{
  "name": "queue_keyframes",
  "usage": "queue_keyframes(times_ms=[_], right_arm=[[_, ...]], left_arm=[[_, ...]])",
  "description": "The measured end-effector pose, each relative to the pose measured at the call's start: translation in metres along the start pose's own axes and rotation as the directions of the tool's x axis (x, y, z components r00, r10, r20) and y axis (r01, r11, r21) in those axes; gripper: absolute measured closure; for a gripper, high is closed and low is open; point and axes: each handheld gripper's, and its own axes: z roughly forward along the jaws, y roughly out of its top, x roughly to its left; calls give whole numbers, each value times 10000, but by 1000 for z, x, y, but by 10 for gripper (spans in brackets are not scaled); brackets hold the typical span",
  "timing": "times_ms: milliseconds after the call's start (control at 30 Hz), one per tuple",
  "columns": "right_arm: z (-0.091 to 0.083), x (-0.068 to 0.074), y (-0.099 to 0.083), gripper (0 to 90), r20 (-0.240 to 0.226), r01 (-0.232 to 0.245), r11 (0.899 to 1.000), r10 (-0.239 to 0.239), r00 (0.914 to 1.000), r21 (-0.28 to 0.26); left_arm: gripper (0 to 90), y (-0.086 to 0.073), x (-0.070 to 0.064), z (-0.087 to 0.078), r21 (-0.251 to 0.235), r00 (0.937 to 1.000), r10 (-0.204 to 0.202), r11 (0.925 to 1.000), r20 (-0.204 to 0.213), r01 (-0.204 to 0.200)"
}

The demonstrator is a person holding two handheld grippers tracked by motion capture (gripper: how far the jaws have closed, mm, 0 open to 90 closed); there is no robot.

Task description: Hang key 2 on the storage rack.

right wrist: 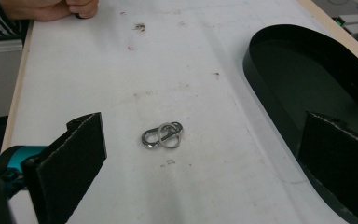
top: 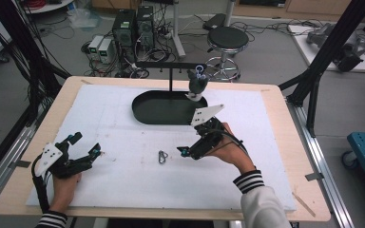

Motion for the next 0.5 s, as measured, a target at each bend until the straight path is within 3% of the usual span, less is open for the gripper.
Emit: queue_keyframes(times_ms=[500], right_arm=[[28,2,8,7,-469,354,9978,-328,9984,555]], left_arm=[[152,0,0,0,0,10000,-3,10000,-2,3]])
